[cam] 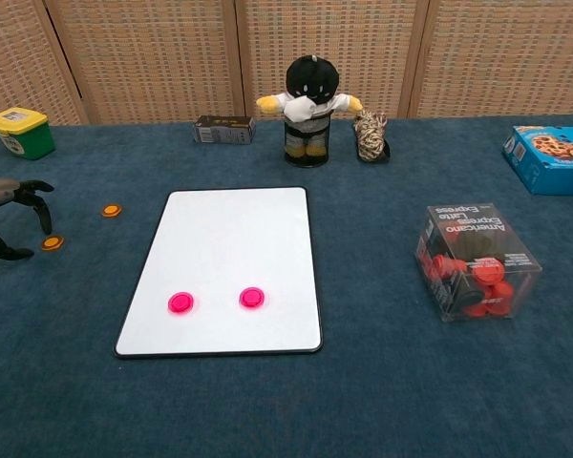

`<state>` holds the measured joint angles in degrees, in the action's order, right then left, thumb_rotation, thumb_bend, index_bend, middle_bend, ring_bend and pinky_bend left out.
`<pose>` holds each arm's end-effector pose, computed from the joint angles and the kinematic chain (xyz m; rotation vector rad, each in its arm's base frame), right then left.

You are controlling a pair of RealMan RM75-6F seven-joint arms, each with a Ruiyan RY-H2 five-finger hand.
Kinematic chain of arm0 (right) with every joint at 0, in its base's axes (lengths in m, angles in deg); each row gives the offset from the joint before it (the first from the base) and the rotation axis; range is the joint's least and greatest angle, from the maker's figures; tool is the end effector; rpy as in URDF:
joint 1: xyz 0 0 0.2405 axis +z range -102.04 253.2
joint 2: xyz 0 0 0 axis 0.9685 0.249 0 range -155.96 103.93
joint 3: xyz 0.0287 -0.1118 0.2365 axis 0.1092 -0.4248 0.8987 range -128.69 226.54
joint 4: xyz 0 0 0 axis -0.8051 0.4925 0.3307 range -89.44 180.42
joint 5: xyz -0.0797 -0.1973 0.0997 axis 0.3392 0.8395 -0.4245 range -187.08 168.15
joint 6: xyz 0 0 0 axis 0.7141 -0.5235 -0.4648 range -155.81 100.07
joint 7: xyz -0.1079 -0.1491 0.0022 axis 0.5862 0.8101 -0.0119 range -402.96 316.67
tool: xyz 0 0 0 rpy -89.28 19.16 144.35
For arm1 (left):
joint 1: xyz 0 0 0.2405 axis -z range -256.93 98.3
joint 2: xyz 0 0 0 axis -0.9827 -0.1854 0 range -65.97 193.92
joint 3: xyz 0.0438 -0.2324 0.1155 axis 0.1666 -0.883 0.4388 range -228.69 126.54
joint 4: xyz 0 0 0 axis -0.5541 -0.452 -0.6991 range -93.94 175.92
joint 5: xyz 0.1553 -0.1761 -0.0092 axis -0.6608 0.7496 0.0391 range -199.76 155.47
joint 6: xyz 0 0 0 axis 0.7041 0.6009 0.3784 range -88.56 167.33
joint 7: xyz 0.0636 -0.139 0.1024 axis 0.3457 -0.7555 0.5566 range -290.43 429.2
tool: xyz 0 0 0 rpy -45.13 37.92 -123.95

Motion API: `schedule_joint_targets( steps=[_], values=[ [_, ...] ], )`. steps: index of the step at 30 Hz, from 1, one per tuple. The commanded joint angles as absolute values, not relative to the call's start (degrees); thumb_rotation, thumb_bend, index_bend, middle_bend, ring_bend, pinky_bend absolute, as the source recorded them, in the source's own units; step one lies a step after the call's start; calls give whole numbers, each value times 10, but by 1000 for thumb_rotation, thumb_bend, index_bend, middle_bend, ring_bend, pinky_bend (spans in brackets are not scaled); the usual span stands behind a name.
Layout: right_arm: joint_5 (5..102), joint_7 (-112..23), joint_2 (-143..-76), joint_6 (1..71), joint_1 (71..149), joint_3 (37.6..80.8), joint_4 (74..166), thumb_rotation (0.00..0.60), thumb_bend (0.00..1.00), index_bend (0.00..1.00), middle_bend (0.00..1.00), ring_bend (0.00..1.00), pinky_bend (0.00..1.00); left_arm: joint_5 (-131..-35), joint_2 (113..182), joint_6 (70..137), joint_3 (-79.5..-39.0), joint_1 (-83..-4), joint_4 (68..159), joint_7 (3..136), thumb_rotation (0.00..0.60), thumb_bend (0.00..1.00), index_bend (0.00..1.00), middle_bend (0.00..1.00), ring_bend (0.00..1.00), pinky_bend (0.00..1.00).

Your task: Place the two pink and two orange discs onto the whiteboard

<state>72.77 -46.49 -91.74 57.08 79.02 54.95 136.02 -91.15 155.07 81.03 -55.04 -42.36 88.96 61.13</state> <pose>-0.3423 -0.2280 0.1474 1.2607 -0.9468 0.9364 -0.3531 0.4296 -0.0087 -1.6451 -1.1175 -0.5757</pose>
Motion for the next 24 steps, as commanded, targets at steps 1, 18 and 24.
schedule_joint_targets(
  steps=[1, 18, 24],
  values=[
    [727, -465, -917, 570, 790, 549, 1360, 600, 0, 0, 0, 0, 0, -919, 1554, 812, -552, -423, 885, 605, 600, 338, 395, 0, 0, 0],
    [726, -466, -915, 567, 791, 549, 1363, 600, 0, 0, 0, 0, 0, -944, 1559, 814, -557, -422, 891, 599, 600, 338, 406, 0, 0, 0],
    [725, -469, -914, 566, 791, 549, 1364, 600, 0, 0, 0, 0, 0, -944, 1560, 814, -560, -423, 890, 608, 600, 354, 559, 0, 0, 0]
  ],
)
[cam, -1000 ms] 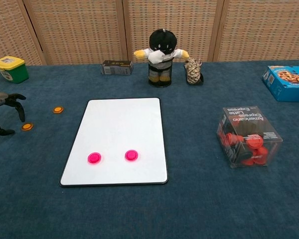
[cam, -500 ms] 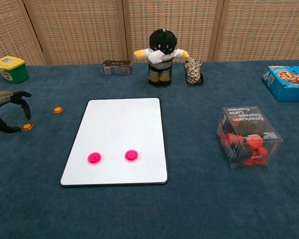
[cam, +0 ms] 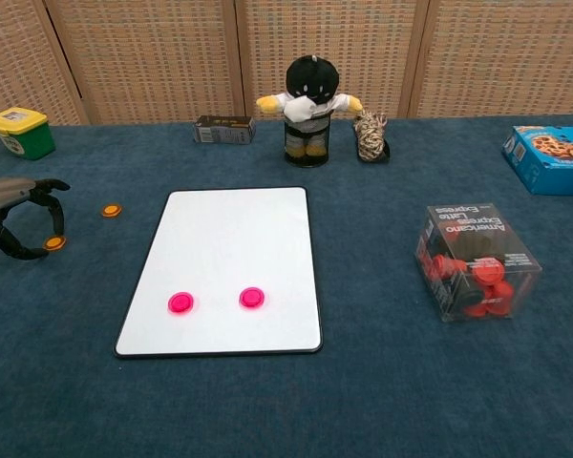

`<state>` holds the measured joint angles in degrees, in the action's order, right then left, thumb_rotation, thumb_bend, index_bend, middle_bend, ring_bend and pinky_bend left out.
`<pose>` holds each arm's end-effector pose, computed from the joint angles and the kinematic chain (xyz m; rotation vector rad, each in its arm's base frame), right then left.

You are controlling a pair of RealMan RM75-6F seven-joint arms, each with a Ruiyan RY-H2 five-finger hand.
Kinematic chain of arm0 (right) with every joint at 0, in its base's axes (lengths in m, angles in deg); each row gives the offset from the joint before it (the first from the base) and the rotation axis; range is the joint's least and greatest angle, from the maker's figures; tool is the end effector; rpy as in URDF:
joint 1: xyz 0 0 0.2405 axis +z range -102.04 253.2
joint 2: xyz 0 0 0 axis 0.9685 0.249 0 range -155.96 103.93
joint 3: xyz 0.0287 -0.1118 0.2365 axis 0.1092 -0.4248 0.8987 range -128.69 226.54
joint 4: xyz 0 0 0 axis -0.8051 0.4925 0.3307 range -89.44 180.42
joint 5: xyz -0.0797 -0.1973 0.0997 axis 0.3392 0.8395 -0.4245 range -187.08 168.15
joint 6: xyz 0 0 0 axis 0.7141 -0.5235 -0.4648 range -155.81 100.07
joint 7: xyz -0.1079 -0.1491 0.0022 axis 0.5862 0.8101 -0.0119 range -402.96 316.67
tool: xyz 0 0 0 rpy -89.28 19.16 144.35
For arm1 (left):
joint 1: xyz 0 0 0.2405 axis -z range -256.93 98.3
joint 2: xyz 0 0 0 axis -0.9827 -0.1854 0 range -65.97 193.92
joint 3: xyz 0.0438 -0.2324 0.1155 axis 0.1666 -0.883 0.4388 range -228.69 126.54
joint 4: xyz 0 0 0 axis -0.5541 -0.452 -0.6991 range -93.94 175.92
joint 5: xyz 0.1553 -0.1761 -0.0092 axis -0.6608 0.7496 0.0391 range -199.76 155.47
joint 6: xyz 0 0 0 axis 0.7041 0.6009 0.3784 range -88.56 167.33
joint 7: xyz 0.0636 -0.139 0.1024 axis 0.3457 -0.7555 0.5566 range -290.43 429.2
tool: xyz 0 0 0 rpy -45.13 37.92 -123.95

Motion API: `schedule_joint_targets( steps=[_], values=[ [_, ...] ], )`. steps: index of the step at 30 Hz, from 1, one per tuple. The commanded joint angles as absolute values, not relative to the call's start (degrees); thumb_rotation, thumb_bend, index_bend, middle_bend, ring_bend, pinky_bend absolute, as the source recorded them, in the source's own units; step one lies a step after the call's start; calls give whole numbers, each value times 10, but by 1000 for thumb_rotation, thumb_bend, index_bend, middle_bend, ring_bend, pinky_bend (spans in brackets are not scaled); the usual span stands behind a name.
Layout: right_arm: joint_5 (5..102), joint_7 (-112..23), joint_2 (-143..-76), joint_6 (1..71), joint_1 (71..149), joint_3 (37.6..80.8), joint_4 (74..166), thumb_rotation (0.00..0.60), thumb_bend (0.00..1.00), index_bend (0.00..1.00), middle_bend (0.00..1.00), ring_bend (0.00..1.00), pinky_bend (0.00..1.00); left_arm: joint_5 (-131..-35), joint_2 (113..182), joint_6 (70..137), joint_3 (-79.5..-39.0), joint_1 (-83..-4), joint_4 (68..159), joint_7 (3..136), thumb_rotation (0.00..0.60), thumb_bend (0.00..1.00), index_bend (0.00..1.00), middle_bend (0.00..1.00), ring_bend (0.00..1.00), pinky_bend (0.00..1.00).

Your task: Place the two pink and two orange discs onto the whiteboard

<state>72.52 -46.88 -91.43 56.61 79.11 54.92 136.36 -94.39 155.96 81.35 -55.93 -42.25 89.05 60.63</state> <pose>-0.3425 -0.2284 0.1474 1.2601 -0.9595 0.9364 -0.3405 0.4301 -0.0187 -1.6897 -1.0972 -0.6013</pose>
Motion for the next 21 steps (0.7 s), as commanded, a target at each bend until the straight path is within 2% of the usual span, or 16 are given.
schedule_joint_targets(
  steps=[1, 8, 15, 21],
  values=[
    [725, -469, -914, 566, 791, 549, 1363, 600, 0, 0, 0, 0, 0, -944, 1561, 813, -561, -423, 891, 609, 600, 356, 574, 0, 0, 0],
    [725, -470, -914, 567, 791, 550, 1364, 600, 0, 0, 0, 0, 0, -949, 1551, 828, -569, -423, 912, 606, 600, 359, 599, 0, 0, 0],
    [726, -472, -914, 566, 791, 549, 1365, 600, 0, 0, 0, 0, 0, -987, 1497, 884, -586, -411, 1062, 614, 600, 355, 599, 0, 0, 0],
    [727, -475, -914, 567, 791, 549, 1363, 600, 0, 0, 0, 0, 0, -973, 1501, 863, -587, -387, 1147, 685, 600, 353, 599, 0, 0, 0]
  ],
)
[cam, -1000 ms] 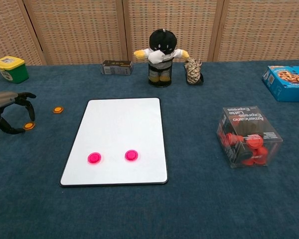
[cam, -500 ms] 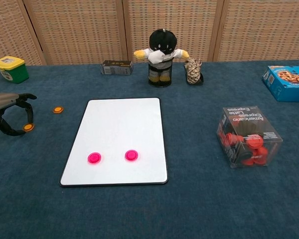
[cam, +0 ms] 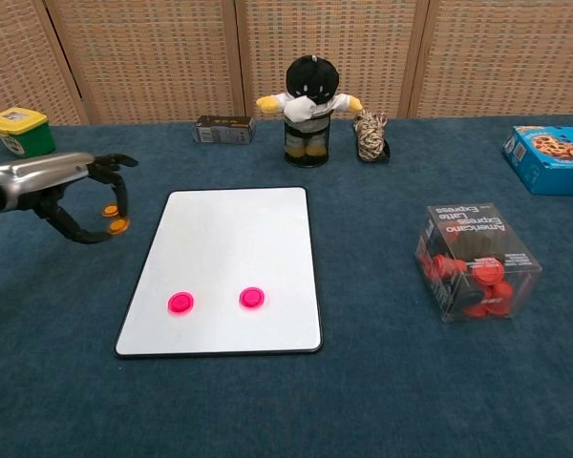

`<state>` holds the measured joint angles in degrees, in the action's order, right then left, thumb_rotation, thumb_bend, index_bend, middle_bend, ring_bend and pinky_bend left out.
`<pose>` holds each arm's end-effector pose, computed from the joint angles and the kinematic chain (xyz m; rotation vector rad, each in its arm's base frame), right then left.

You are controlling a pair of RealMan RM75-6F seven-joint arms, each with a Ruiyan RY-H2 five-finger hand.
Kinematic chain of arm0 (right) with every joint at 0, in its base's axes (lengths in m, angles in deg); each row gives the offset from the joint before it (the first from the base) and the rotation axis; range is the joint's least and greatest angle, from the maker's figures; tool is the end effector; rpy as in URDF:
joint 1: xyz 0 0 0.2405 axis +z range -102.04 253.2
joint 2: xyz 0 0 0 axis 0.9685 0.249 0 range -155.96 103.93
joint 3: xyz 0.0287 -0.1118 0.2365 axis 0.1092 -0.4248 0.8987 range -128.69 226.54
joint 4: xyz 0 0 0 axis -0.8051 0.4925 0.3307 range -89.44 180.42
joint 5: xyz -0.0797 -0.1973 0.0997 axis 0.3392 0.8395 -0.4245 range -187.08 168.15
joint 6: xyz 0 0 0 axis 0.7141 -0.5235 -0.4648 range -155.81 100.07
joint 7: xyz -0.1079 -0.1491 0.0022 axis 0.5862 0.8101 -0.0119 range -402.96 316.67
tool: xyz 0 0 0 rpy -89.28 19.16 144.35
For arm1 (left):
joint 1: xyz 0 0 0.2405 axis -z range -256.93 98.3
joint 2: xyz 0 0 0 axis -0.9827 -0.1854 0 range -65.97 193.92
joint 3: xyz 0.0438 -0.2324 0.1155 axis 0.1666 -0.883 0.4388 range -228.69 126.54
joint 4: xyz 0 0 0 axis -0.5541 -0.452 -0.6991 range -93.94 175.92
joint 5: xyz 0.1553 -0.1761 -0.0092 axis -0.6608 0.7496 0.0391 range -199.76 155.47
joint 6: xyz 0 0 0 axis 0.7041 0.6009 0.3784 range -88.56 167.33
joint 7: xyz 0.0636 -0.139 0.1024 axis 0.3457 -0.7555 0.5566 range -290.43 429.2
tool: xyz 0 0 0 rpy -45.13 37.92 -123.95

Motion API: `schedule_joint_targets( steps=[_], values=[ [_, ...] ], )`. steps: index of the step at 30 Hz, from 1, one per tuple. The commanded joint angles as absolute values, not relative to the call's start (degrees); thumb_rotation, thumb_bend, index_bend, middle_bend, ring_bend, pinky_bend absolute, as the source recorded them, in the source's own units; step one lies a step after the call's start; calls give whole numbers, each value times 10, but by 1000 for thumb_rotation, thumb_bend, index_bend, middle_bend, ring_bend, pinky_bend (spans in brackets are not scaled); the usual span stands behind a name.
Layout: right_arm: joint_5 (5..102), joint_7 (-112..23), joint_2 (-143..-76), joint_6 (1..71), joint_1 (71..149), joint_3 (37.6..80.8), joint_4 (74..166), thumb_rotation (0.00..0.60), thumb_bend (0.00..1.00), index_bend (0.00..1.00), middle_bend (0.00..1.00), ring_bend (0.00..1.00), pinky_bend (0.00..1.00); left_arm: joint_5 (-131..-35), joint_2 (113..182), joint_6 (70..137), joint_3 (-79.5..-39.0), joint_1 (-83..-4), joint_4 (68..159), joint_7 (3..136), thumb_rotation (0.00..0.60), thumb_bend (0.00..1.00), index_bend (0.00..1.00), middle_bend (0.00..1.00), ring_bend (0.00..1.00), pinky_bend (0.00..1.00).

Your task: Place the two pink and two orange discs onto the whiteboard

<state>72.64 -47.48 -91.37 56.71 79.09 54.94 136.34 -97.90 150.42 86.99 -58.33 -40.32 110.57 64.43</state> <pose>-0.3422 -0.2284 0.1481 1.2571 -0.9636 0.9456 -0.2324 0.4090 -0.0385 -1.8528 -1.0967 -0.8654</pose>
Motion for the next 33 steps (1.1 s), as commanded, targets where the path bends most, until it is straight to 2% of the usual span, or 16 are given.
schedule_joint_targets(
  steps=[1, 8, 9, 10, 12, 14, 16, 19, 25, 28, 33],
  values=[
    [727, -476, -914, 568, 791, 549, 1363, 600, 0, 0, 0, 0, 0, -966, 1512, 859, -589, -381, 1155, 698, 600, 354, 599, 0, 0, 0],
    [727, -485, -913, 569, 789, 550, 1361, 600, 0, 0, 0, 0, 0, -921, 1556, 847, -594, -365, 1147, 763, 600, 348, 598, 0, 0, 0],
    [727, -486, -912, 568, 789, 550, 1361, 600, 0, 0, 0, 0, 0, -913, 1560, 845, -594, -363, 1145, 772, 600, 339, 570, 0, 0, 0],
    [727, -487, -912, 568, 789, 549, 1361, 600, 0, 0, 0, 0, 0, -908, 1562, 842, -594, -361, 1145, 777, 600, 329, 530, 0, 0, 0],
    [727, -487, -912, 567, 790, 549, 1361, 600, 0, 0, 0, 0, 0, -900, 1562, 834, -594, -358, 1147, 780, 600, 268, 330, 0, 0, 0],
    [726, -487, -912, 567, 790, 549, 1361, 600, 0, 0, 0, 0, 0, -896, 1561, 829, -594, -355, 1148, 777, 600, 209, 207, 0, 0, 0],
    [726, -487, -911, 566, 790, 549, 1361, 600, 0, 0, 0, 0, 0, -896, 1562, 831, -595, -354, 1141, 774, 600, 189, 167, 0, 0, 0],
    [725, -487, -911, 566, 790, 549, 1362, 600, 0, 0, 0, 0, 0, -897, 1560, 838, -601, -354, 1129, 768, 600, 211, 165, 0, 0, 0],
    [721, -488, -910, 562, 790, 550, 1364, 600, 0, 0, 0, 0, 0, -884, 1531, 846, -616, -358, 1084, 750, 600, 273, 243, 0, 0, 0],
    [720, -486, -909, 561, 791, 550, 1365, 600, 0, 0, 0, 0, 0, -878, 1522, 836, -614, -360, 1054, 742, 600, 326, 299, 0, 0, 0],
    [719, -483, -909, 558, 792, 550, 1367, 600, 0, 0, 0, 0, 0, -866, 1528, 806, -611, -362, 989, 717, 600, 326, 358, 0, 0, 0]
  ],
)
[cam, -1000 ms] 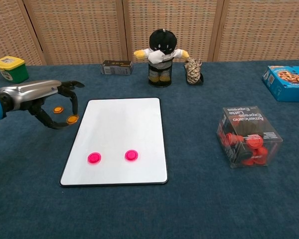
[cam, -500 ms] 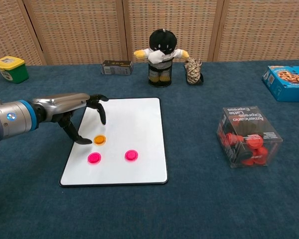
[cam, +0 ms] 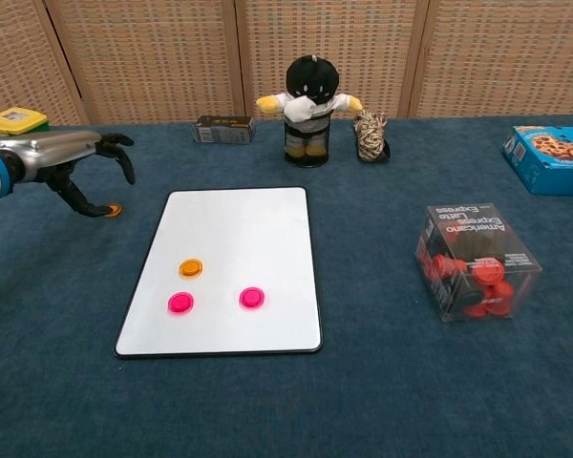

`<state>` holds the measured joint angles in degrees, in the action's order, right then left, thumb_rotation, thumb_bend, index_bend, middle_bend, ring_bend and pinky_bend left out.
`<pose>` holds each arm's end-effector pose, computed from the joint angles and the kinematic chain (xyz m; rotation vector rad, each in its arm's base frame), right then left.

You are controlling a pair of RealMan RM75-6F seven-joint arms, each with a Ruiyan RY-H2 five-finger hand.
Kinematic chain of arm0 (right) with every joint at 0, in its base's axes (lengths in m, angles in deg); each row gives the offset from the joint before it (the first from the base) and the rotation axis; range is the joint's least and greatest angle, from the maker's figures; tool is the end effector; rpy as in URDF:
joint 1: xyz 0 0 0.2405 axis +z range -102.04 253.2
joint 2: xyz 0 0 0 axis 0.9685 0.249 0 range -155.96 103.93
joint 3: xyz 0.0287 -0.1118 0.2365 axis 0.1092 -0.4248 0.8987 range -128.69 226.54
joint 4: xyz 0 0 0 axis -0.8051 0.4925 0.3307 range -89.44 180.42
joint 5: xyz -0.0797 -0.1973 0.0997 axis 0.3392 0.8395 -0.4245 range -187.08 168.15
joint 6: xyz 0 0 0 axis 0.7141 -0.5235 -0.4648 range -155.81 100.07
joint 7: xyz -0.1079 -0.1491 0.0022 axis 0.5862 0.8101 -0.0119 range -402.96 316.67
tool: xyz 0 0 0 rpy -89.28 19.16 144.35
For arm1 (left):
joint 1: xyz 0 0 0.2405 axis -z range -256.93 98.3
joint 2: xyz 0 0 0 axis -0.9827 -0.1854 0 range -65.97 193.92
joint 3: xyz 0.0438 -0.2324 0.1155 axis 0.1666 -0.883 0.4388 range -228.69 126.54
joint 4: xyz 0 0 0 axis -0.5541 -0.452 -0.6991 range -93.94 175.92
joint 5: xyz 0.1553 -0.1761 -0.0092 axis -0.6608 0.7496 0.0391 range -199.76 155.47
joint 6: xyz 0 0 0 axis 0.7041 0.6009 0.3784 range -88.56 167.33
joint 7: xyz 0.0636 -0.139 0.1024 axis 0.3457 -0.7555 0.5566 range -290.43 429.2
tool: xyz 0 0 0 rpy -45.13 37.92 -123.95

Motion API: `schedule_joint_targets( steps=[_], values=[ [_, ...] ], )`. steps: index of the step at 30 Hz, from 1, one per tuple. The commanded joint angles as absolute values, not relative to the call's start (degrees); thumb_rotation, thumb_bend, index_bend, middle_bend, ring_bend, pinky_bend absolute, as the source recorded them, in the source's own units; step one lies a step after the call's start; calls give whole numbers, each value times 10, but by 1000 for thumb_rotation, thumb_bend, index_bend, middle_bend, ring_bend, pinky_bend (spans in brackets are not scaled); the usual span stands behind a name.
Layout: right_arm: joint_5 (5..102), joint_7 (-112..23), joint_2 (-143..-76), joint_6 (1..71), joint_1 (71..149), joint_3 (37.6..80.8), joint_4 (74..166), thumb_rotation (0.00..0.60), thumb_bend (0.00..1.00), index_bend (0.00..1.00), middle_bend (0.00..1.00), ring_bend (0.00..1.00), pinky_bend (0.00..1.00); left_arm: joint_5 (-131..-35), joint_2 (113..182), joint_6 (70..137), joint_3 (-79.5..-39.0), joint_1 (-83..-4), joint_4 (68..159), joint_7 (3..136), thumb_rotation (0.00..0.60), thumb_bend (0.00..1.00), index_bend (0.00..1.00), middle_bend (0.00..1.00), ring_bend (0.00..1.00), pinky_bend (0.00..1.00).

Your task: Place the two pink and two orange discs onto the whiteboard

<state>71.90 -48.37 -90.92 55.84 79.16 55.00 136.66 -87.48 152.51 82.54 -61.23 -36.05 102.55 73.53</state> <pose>-0.3446 -0.2289 0.1487 1.2485 -0.9882 0.9431 -0.2450 0.4577 -0.0218 -1.7567 -1.0109 -0.7312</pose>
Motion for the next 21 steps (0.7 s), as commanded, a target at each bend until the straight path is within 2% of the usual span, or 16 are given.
schedule_joint_targets(
  steps=[1, 10, 21],
  values=[
    [718, -482, -909, 558, 792, 550, 1367, 600, 0, 0, 0, 0, 0, -865, 1531, 801, -611, -361, 976, 712, 600, 326, 359, 0, 0, 0],
    [714, -475, -909, 555, 793, 551, 1371, 600, 0, 0, 0, 0, 0, -872, 1591, 759, -608, -343, 856, 682, 600, 333, 359, 0, 0, 0],
    [711, -476, -908, 552, 793, 551, 1373, 600, 0, 0, 0, 0, 0, -891, 1625, 745, -615, -325, 805, 648, 600, 334, 363, 0, 0, 0]
  ],
)
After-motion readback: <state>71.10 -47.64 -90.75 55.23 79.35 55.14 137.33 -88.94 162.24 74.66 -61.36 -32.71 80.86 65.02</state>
